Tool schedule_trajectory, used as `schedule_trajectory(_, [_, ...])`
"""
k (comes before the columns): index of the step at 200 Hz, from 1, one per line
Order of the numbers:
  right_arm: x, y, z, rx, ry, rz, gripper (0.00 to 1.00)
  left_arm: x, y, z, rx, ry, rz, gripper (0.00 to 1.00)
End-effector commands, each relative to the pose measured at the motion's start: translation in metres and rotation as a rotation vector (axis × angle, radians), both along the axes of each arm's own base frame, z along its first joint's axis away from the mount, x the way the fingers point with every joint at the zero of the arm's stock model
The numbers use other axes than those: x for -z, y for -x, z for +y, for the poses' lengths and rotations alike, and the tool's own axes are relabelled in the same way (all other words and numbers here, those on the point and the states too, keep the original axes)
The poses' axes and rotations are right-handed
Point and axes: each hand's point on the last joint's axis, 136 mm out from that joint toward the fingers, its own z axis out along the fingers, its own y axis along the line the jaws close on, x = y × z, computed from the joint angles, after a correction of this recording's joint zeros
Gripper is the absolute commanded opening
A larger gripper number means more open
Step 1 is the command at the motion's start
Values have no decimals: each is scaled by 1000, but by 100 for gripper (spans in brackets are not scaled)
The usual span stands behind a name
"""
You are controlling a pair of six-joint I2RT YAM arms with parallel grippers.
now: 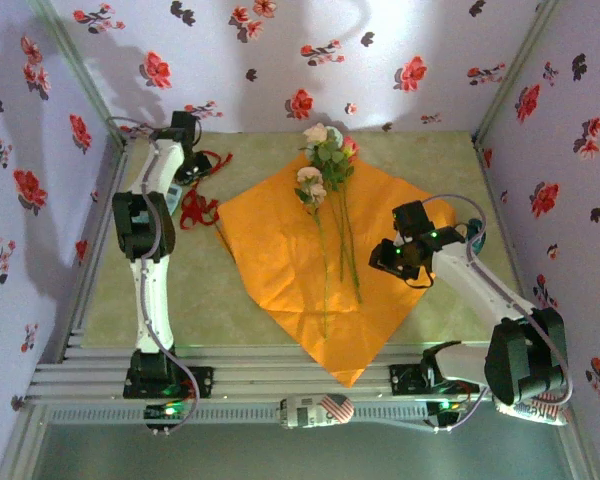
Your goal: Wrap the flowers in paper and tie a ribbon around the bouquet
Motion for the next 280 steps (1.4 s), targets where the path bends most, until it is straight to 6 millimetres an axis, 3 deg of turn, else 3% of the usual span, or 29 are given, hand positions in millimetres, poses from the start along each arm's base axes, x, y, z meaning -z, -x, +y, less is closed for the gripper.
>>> schedule_trajectory(1, [-4,-3,-1,19,2,6,42,-8,-19,35,-51,-38,-60,29])
schedule_trajectory(80, [-2,1,-4,28,14,29,42,-1,-64,72,-113,-54,-198,40])
schedule_trajectory(148, [-1,-1,-5,34,25,40,42,31,-65,80,-123,-40,-145,40])
schedule_trajectory(186, [-2,-4,-5,34,26,42,42,42,-75,75,-111,0,-174,32])
schedule_trajectory(208, [-2,-2,-5,33,31,50,42,43,-78,74,-100,3,-180,14])
schedule_trajectory(225, [-3,-1,-7,34,39,46,42,23,-80,77,-104,-18,-214,0])
schedule_trajectory(235, [-3,-2,-7,35,40,44,42,-1,-82,78,-102,-46,-257,0])
schedule_trajectory(257, [-2,-5,-7,37,42,38,42,-78,-85,76,-107,-99,-408,0])
schedule_trajectory(280, [-2,-11,-6,35,41,24,42,-158,-81,57,-99,-75,-563,0])
